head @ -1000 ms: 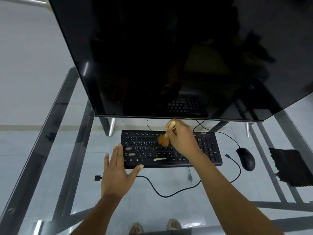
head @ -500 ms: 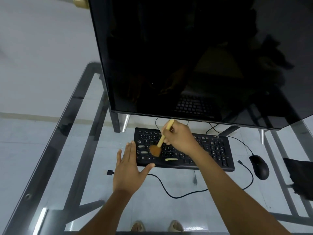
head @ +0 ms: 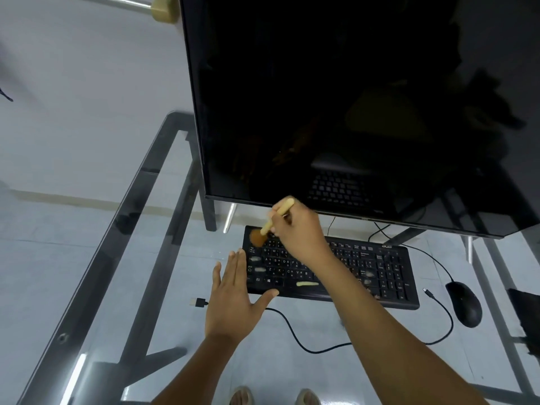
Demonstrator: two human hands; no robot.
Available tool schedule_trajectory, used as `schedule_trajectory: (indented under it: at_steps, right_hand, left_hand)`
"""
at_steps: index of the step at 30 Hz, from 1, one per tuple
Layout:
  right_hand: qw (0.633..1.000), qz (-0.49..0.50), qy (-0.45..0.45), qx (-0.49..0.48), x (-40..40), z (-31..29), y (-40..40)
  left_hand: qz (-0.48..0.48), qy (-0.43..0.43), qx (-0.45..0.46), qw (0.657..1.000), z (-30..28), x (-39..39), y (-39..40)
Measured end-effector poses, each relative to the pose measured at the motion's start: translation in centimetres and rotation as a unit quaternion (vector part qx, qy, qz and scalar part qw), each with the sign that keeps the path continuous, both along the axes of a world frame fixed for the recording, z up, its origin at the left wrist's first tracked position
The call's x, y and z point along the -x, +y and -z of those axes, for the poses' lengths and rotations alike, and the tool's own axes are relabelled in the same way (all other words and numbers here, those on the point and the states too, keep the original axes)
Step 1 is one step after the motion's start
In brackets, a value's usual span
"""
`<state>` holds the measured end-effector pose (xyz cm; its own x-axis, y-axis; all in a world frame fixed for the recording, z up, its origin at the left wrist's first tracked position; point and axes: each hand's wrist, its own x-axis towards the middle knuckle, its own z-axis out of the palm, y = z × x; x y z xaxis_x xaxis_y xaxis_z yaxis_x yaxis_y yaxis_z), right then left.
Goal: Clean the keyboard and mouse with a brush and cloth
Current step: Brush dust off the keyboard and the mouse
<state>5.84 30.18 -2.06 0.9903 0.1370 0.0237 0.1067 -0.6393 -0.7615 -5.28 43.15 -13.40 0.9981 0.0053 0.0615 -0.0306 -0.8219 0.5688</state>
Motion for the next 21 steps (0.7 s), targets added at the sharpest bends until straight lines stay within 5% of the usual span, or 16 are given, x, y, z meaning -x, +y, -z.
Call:
schedule_trajectory:
  at_steps: [5,9,13,17,21]
  right_hand:
    - [0.995,0.045,-0.082,0.044,-0.1,0.1,0.0]
    - [0.999,-0.022,0.035,-0.001,0.3,0.1,0.3]
    - [0.996,0.04,-0.067,0.038,0.3,0.0,-0.2]
    - [1.0,-0.018,-0.009,0.012,1.4,0.4,-0.5]
    - [0.994,0.032,-0.092,0.058,2.2,0.5,-2.4]
  left_hand:
    - [-0.001,-0.007,0.001,1.0,0.1,-0.1,0.0]
    - [-0.002,0.001,0.008,1.0,0.3,0.0,0.1]
    - [-0.003,-0.004,0.033,0.999,0.1,0.0,0.1]
    - [-0.005,0.004,0.03,1.0,0.2,0.0,0.2]
    - [-0.005,-0.004,0.048,0.999,0.1,0.0,0.2]
